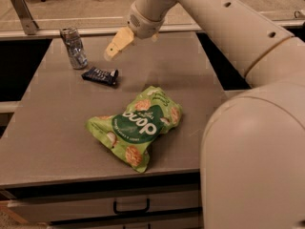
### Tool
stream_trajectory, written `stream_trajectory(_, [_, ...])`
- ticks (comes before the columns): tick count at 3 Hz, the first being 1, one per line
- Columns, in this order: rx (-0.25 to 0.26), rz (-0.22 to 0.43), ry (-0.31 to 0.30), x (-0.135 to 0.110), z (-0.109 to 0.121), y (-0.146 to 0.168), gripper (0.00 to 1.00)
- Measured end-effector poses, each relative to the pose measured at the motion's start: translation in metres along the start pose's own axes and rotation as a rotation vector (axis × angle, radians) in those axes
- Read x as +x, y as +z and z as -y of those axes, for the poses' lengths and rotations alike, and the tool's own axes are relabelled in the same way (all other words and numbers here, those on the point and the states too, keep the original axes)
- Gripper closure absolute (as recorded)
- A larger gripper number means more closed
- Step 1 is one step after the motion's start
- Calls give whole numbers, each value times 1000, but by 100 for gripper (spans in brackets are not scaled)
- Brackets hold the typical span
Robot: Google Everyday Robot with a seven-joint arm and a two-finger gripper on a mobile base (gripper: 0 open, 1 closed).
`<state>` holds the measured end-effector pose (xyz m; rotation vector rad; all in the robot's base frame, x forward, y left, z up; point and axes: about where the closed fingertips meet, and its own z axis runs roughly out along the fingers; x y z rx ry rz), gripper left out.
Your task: Move rxbar blueberry near redbull can
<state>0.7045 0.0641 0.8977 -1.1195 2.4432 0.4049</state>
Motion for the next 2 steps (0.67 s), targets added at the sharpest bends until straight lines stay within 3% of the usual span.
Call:
stream_trajectory(1, [141,105,116,16,59,-51,0])
stream_trajectory(2, [147,117,122,15,63,-52,0])
